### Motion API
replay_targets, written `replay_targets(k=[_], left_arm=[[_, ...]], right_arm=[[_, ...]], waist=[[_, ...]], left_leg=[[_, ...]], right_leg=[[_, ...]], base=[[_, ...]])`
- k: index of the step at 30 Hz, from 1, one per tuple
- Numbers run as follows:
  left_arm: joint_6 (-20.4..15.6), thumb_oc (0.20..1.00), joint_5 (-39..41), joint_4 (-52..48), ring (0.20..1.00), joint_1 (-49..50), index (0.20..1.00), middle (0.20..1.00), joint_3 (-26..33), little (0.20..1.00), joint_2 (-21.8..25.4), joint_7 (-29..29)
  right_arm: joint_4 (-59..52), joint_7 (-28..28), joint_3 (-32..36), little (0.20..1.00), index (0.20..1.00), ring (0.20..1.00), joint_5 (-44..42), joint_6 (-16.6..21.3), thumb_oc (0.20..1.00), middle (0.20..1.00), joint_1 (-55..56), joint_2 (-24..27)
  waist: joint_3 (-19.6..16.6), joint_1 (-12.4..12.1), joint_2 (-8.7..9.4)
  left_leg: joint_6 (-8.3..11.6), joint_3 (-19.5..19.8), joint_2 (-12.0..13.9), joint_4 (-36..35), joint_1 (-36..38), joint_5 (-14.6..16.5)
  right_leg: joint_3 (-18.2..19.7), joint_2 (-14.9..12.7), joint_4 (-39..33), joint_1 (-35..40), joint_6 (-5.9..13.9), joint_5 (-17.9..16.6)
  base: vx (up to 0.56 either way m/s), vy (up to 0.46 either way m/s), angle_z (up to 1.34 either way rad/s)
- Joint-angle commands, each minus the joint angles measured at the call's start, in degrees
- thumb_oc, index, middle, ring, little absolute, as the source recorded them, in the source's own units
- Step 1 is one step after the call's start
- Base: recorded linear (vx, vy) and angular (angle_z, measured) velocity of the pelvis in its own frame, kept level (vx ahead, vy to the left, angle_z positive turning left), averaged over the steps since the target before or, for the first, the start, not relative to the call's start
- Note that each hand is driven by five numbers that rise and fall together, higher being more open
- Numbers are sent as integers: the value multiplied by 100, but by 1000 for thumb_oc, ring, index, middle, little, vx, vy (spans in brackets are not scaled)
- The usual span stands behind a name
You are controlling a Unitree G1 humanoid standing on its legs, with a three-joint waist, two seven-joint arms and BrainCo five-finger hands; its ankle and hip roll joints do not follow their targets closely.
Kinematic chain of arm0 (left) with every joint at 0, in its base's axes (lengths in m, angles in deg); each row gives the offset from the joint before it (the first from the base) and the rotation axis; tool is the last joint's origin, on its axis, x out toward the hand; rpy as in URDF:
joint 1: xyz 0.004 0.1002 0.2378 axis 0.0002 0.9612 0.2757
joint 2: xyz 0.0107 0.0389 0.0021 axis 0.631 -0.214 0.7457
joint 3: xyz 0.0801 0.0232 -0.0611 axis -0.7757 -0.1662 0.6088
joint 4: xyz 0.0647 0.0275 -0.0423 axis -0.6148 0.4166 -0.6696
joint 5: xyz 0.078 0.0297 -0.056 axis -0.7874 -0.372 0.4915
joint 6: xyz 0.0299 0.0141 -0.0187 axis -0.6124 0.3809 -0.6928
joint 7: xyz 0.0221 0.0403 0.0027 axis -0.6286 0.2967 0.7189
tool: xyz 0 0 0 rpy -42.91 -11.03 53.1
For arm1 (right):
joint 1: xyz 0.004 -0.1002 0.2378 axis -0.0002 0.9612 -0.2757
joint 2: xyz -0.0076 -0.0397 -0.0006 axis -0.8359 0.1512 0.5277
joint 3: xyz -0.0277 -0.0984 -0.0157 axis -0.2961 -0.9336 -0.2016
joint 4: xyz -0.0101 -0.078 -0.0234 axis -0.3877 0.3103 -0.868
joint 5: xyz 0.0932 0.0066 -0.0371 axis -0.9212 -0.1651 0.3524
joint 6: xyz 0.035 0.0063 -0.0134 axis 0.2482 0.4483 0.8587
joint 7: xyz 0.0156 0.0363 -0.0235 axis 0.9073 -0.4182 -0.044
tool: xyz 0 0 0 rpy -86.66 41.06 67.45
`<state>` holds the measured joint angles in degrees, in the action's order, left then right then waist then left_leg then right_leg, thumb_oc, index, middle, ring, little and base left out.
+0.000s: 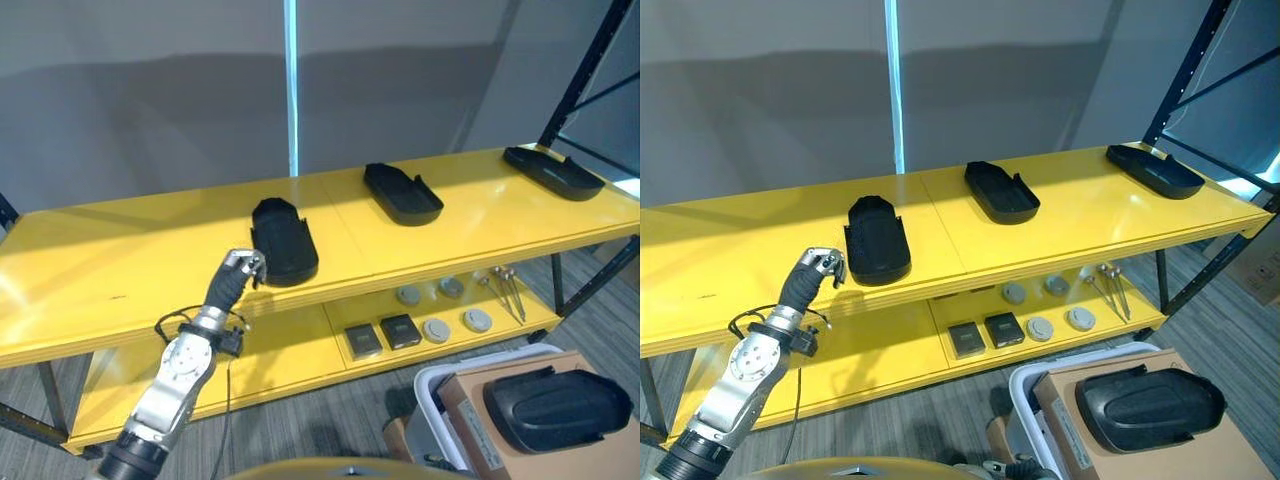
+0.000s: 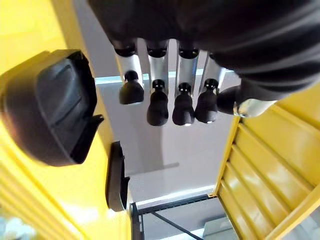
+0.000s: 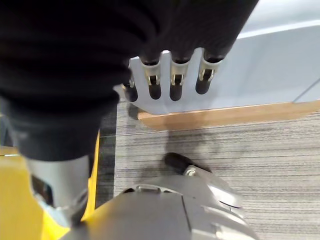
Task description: Move parts from the plastic box to the shelf.
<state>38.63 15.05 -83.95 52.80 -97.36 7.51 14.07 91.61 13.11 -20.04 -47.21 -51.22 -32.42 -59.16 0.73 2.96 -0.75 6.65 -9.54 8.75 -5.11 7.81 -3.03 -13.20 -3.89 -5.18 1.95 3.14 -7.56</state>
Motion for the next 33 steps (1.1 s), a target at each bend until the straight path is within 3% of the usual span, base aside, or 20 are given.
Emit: replay_targets(k=[1, 7, 22, 33], left_arm=[[-137, 200, 169, -47, 200, -535, 200, 200, 29, 200, 12, -234], [-171, 200, -261, 690, 200, -1195, 200, 200, -325, 200, -14, -32], [-121, 200, -484, 1901, 200, -2017, 200, 200, -150, 200, -234, 602], [-129, 200, -695, 2584, 200, -2628, 200, 200, 178, 200, -1, 1123]], right_arm=[[322, 44, -207, 1000, 1000, 1000, 135, 38, 1000, 1000, -293, -361], [232, 135, -358, 1000, 1000, 1000, 151, 27, 1000, 1000, -337, -362], [71, 297, -466, 1000, 1000, 1000, 182, 28, 1000, 1000, -360, -340], [-88, 321, -647, 1000, 1000, 1000, 262, 67, 1000, 1000, -416, -326]], waist=[[377, 73, 108], [453, 223, 156], [590, 504, 185], [645, 608, 212]], left_leg=[[-236, -20, -105, 11, 228, 729], [-236, -48, -114, 11, -35, 685], [-207, -188, -85, 11, -513, 581], [-176, -216, -74, 11, -827, 486]], right_leg=[[-45, -406, 18, 471, 532, 721], [53, -381, 18, 153, 547, 653], [260, -285, 18, -440, 542, 583], [341, -225, 18, -810, 532, 521]], base=[[0, 0, 0], [-1, 2, -6], [1, -6, -8], [1, -3, -2]])
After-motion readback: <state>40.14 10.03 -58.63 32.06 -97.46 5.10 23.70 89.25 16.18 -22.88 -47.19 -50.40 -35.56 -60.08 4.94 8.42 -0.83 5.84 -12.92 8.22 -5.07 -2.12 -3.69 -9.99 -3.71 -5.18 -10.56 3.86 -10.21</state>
